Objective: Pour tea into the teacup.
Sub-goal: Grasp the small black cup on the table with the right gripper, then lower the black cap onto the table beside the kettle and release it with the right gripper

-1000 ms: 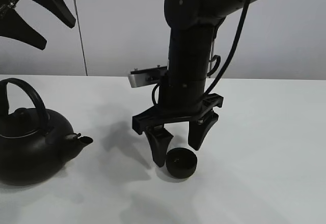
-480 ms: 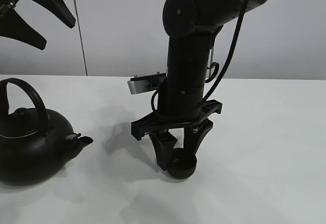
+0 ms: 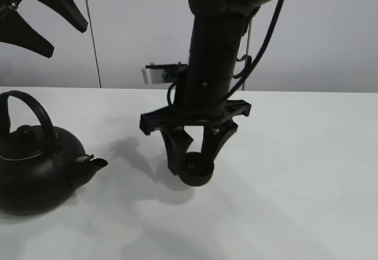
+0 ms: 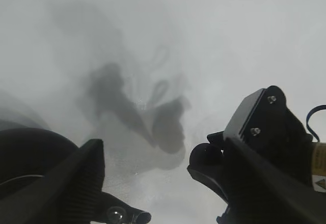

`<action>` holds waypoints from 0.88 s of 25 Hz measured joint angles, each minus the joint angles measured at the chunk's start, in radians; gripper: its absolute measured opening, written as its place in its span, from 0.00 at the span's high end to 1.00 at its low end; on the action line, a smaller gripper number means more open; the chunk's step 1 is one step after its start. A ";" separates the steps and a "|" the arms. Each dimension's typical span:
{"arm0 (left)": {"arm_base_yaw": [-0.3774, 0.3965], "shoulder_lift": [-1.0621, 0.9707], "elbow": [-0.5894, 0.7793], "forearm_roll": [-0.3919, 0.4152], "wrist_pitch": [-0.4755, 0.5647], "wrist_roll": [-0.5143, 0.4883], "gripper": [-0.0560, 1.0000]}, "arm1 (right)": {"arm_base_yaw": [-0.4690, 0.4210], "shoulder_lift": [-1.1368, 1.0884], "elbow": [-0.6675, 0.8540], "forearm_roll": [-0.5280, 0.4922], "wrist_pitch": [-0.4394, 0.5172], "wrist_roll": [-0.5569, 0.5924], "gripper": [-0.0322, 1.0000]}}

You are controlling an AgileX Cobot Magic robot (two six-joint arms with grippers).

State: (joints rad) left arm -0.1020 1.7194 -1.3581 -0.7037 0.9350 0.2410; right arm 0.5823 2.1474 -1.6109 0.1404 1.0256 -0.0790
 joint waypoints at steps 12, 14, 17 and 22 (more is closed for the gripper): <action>0.000 0.000 0.000 0.000 -0.001 0.000 0.49 | 0.094 -0.007 -0.047 0.044 -0.155 0.017 0.58; 0.000 0.000 0.000 0.000 -0.001 0.000 0.49 | 0.095 -0.006 -0.047 0.046 -0.185 0.037 0.58; 0.000 0.000 0.000 0.000 -0.001 0.000 0.49 | 0.095 0.009 -0.048 0.044 -0.199 0.053 0.58; 0.000 0.000 0.000 0.000 -0.001 0.000 0.49 | 0.095 0.056 -0.048 0.044 -0.217 0.056 0.58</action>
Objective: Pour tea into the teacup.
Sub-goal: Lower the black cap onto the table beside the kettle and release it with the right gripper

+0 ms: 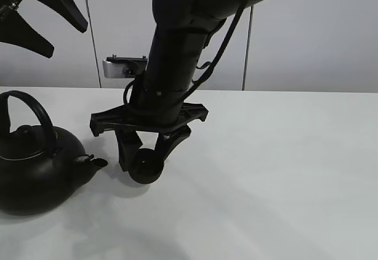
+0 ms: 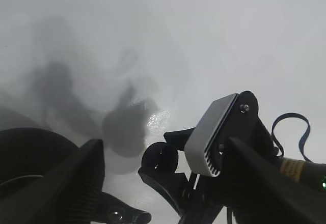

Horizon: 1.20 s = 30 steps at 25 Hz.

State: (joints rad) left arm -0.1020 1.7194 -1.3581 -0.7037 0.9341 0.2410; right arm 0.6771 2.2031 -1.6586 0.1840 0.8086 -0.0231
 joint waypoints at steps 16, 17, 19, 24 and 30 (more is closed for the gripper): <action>0.000 0.000 0.000 0.000 0.000 0.000 0.49 | -0.001 0.011 -0.066 -0.021 0.040 0.043 0.58; 0.000 0.000 0.000 0.000 0.000 0.000 0.49 | -0.001 0.011 -0.066 -0.026 0.043 0.047 0.58; 0.000 0.000 0.000 0.000 0.000 0.000 0.49 | -0.001 0.011 -0.066 -0.034 0.046 0.050 0.58; 0.000 0.000 0.000 0.000 0.000 0.000 0.49 | -0.001 0.039 -0.070 -0.036 0.048 0.053 0.58; 0.000 0.000 0.000 0.000 0.000 0.000 0.49 | -0.001 0.071 -0.070 -0.019 0.029 0.054 0.58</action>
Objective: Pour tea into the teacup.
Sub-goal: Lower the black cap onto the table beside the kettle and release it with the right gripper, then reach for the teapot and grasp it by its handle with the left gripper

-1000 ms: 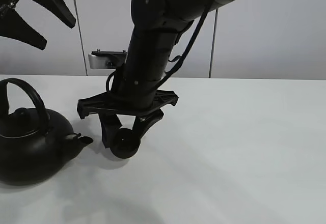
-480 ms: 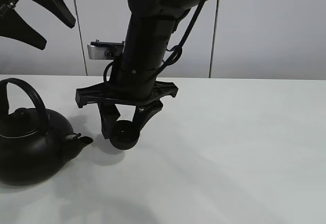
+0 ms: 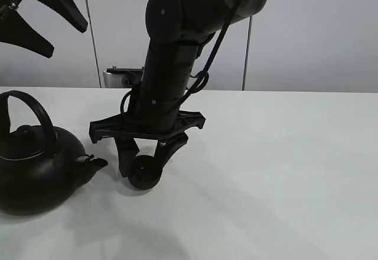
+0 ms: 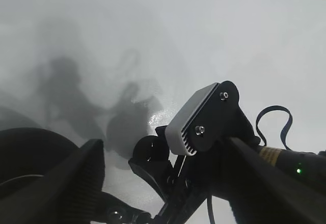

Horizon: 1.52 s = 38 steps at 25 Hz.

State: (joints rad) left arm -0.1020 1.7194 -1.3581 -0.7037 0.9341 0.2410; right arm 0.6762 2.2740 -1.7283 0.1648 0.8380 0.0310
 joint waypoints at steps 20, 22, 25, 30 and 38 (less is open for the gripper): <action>0.000 0.000 0.000 0.000 0.000 0.000 0.49 | 0.000 0.007 0.000 -0.001 -0.011 0.002 0.44; 0.000 0.000 0.000 0.000 0.000 0.000 0.49 | 0.000 0.007 0.000 -0.001 -0.011 0.002 0.44; 0.000 0.000 0.000 0.000 0.000 0.000 0.49 | -0.002 0.004 0.000 -0.002 -0.014 0.002 0.43; 0.000 0.000 0.000 0.000 0.000 0.000 0.49 | -0.036 -0.032 -0.001 -0.008 -0.016 0.010 0.43; 0.000 0.000 0.000 0.000 0.000 0.000 0.49 | -0.180 -0.090 -0.004 -0.113 0.036 0.030 0.43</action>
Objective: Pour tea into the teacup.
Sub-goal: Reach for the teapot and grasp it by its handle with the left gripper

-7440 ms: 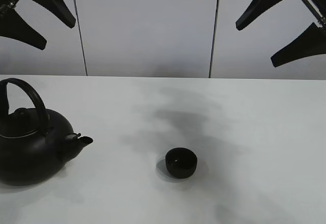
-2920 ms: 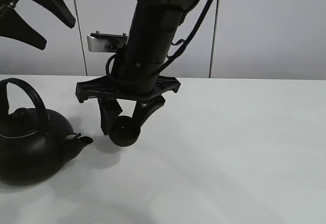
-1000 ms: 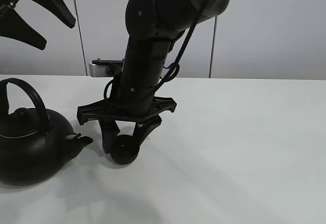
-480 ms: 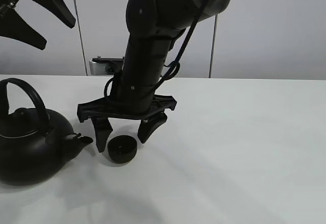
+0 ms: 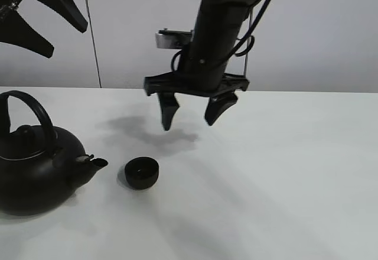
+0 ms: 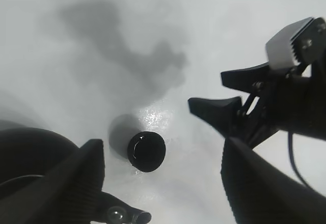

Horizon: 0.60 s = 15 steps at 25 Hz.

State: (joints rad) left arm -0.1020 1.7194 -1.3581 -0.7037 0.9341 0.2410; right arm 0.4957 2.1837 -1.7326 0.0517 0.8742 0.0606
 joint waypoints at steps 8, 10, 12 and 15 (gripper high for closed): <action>0.000 0.000 0.000 0.000 0.000 0.000 0.49 | -0.261 -0.181 0.000 -0.327 0.169 0.003 0.43; 0.000 0.000 0.000 0.000 0.000 0.000 0.49 | -0.340 -0.254 0.000 -0.361 0.195 -0.001 0.43; 0.000 0.000 0.000 0.000 0.000 0.000 0.49 | -0.428 -0.342 0.000 -0.370 0.222 -0.011 0.43; 0.000 0.000 0.000 0.000 0.000 0.000 0.49 | -0.540 -0.482 0.000 -0.371 0.273 -0.034 0.43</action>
State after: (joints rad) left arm -0.1020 1.7194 -1.3581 -0.7037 0.9341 0.2410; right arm -0.0444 1.7013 -1.7326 -0.3193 1.1472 0.0265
